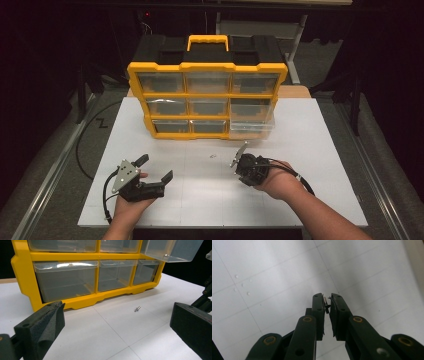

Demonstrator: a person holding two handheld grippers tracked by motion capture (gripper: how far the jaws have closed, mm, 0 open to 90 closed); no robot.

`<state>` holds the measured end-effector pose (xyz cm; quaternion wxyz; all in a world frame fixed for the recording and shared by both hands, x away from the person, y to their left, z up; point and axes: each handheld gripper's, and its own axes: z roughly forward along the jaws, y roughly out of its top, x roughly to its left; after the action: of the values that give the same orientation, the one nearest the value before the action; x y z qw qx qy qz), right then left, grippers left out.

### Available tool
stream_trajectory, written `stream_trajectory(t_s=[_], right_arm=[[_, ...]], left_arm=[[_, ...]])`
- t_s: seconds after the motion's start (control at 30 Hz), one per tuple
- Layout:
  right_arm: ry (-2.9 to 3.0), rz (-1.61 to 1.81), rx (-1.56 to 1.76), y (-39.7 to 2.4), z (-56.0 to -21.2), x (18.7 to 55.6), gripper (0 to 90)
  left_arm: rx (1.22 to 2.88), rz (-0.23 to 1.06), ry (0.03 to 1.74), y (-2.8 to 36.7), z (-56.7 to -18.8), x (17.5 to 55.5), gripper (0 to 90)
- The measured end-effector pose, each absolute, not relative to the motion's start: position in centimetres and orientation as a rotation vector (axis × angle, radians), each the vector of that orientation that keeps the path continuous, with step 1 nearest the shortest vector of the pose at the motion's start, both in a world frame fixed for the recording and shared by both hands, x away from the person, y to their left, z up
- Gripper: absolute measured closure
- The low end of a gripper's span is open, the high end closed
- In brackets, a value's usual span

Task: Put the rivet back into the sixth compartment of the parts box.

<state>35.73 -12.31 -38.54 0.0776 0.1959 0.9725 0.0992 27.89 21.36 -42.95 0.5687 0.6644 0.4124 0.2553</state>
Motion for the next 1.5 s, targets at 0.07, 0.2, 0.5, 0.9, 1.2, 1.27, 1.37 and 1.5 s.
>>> stream_trajectory(t_s=[0.07, 0.2, 0.5, 0.9, 1.2, 1.27, 1.37, 1.5], right_arm=[[2.908, 0.296, 0.597, -12.8, -38.5, 35.7, 84.4], [2.905, 0.288, 0.607, -13.6, -38.5, 35.8, 84.4], [2.897, 0.268, 0.641, -15.0, -38.2, 35.7, 84.3], [2.892, 0.263, 0.661, -16.3, -37.5, 35.7, 84.3], [2.895, 0.251, 0.653, -16.6, -36.8, 35.7, 84.3], [2.894, 0.251, 0.654, -16.7, -36.6, 35.7, 84.3], [2.893, 0.252, 0.650, -16.7, -36.4, 35.7, 84.3], [2.891, 0.250, 0.631, -16.6, -35.9, 35.6, 84.3]], left_arm=[[1.561, 0.600, 0.969, 21.4, -43.0, 27.9, 0.4], [1.561, 0.599, 0.969, 21.4, -43.0, 27.9, 0.4], [1.561, 0.598, 0.971, 21.3, -43.0, 27.9, 0.4], [1.561, 0.599, 0.971, 21.3, -43.0, 27.9, 0.4], [1.563, 0.600, 0.969, 21.4, -43.0, 27.9, 0.4], [1.560, 0.599, 0.970, 21.3, -43.0, 27.9, 0.4], [1.562, 0.600, 0.968, 21.4, -43.0, 27.9, 0.4], [1.561, 0.599, 0.970, 21.3, -43.0, 27.9, 0.4]])
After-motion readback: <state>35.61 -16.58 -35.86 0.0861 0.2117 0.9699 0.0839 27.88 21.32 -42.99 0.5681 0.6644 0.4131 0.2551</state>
